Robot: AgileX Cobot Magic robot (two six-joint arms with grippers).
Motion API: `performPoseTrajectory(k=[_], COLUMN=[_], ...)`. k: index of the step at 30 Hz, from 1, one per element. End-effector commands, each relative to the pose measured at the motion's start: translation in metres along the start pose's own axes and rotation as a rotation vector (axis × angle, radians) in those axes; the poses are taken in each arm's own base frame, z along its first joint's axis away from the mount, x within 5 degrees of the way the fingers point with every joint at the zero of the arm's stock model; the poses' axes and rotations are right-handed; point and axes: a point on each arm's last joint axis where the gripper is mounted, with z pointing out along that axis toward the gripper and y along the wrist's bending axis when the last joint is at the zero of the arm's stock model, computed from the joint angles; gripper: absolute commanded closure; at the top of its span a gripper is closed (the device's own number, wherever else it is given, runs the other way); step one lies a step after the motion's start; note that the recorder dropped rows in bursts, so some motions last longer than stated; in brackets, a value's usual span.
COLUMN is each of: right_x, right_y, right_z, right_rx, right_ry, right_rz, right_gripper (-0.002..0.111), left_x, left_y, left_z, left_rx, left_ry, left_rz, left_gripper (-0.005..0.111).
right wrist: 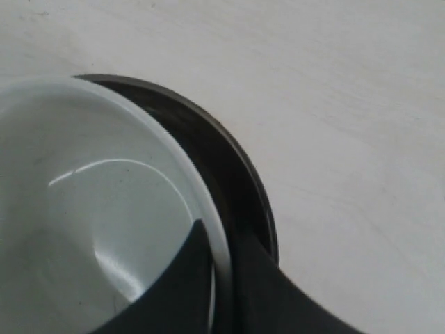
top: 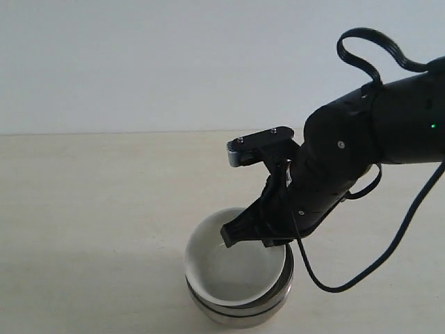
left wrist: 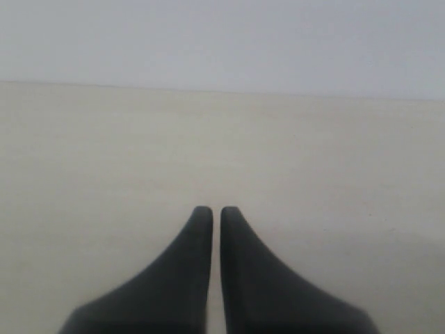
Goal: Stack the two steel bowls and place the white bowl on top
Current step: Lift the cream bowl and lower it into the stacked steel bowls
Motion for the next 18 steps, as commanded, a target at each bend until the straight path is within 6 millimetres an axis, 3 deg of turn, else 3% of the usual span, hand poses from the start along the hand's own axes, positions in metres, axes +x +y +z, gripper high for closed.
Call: performPoseTrajectory(k=[1, 6, 14, 18], right_x=[-0.0007, -0.0009, -0.0030, -0.0064], right_y=[-0.0027, -0.0026, -0.0023, -0.0018], right_z=[0.0020, 0.0020, 0.0019, -0.0004], right_rx=[0.003, 0.003, 0.000, -0.003], right_ry=[-0.010, -0.013, -0.035, -0.064], right_rz=[-0.028, -0.035, -0.057, -0.064], right_gripper=[0.108, 0.104, 0.061, 0.063], left_x=[0.0002, 0.0002, 0.0002, 0.0002], left_y=[-0.0002, -0.0002, -0.0002, -0.0002], left_z=[0.0001, 0.0001, 0.0001, 0.0001], left_rx=[0.005, 0.005, 0.005, 0.005], left_ry=[-0.007, -0.007, -0.007, -0.007], left_rz=[-0.004, -0.004, -0.004, -0.004], left_gripper=[0.103, 0.103, 0.103, 0.103])
